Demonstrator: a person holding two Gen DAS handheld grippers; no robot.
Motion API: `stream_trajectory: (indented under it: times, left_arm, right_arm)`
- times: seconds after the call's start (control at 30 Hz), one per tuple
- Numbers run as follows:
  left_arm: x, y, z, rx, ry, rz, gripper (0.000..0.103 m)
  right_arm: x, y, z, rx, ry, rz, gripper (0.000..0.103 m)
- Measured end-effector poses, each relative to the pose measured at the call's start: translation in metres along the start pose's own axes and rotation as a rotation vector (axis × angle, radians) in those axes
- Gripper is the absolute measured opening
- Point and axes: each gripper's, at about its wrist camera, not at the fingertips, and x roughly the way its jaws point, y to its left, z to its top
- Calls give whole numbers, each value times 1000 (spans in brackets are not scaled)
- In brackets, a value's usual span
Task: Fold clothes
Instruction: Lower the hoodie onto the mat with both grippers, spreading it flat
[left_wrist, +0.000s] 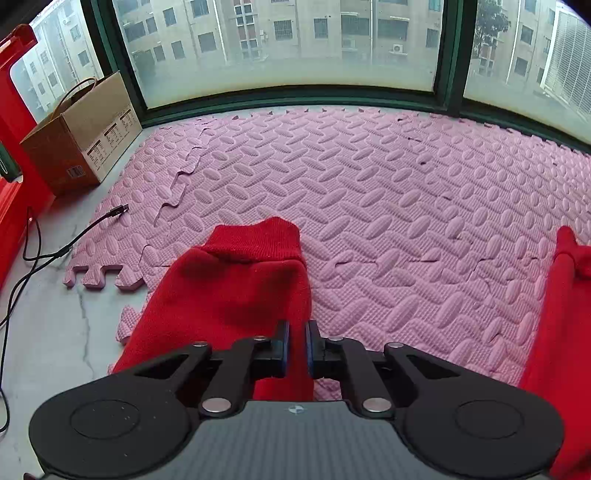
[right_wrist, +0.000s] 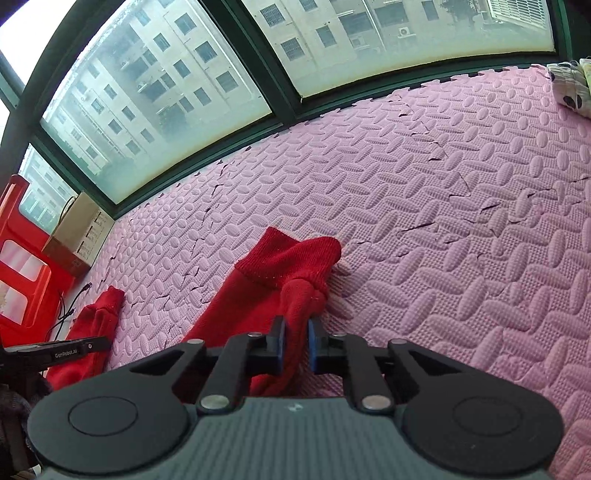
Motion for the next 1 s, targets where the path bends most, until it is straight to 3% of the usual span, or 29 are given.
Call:
stream_trajectory:
  times: [0.17,0.43,0.57,0.67,0.77,0.9,1.0]
  left_arm:
    - [-6,4,28,-102,-39,-88,9]
    - [14,0,71,-317,-84,-335,9]
    - [27,-11,73,-338,-70,-410,15]
    - [16,-17,69,-270,-86,-418,19]
    - [3,-17,56,-189,-92,-377,19]
    - [-10,-10,30,-128,-48,-329,21]
    - [-18,-5,4,-75,-3,-266,31]
  right_arm:
    - [-8,6,14,-31,-56,1,8]
    - [-9,0,59,-89,-173,-94,8]
    - [4,-11,71,-91,-140,-150,10]
    - [7,-17,70,-96,-129,-175,17]
    - [-1,-17,63,-124,-133,-186,19]
    - [-10,-8,56,-169,-111,-156,30]
    - [-15,1,47,-204,-88,-129,39]
